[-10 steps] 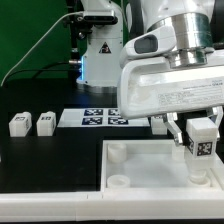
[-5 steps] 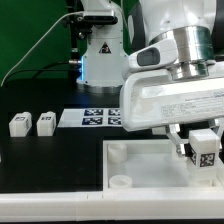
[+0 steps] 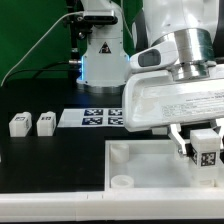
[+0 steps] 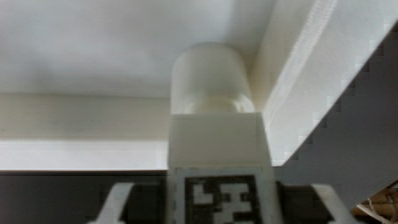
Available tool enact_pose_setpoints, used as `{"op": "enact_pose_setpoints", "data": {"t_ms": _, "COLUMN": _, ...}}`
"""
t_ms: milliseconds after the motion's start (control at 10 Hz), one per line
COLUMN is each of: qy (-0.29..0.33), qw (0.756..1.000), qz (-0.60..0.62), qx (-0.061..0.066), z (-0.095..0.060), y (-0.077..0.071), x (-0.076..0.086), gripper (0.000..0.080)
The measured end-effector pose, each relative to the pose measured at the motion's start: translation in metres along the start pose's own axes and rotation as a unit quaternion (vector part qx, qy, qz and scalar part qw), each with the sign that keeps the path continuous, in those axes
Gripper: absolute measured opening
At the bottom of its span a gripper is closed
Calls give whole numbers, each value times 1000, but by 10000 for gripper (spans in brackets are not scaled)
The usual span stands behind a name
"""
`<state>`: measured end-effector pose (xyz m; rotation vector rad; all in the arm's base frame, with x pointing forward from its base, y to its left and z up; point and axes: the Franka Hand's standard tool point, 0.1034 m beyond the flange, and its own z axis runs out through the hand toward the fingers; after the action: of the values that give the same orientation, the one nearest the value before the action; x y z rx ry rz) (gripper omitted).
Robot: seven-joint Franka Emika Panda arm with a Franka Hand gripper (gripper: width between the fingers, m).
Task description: Assemble one leg
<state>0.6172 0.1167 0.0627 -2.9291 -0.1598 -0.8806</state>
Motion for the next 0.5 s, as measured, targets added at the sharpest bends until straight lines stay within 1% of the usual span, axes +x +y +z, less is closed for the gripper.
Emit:
{"op": "enact_pose_setpoints", "data": {"t_ms": 100, "qy": 0, "qw": 1000, "qz": 0, "qx": 0, "z": 0, "y": 0, "x": 0, "gripper": 390}}
{"op": "enact_pose_setpoints", "data": {"t_ms": 200, "qy": 0, "qw": 1000, "qz": 0, "qx": 0, "z": 0, "y": 0, "x": 0, "gripper": 529}}
{"op": "enact_pose_setpoints", "data": {"t_ms": 300, "qy": 0, "qw": 1000, "qz": 0, "qx": 0, "z": 0, "y": 0, "x": 0, "gripper": 611}}
{"op": "enact_pose_setpoints", "data": {"t_ms": 400, "qy": -1, "qw": 1000, "qz": -1, "qx": 0, "z": 0, "y": 0, "x": 0, "gripper": 642}}
{"op": "enact_pose_setpoints", "data": {"t_ms": 500, "qy": -1, "qw": 1000, "qz": -1, "qx": 0, "z": 0, "y": 0, "x": -1, "gripper": 642}}
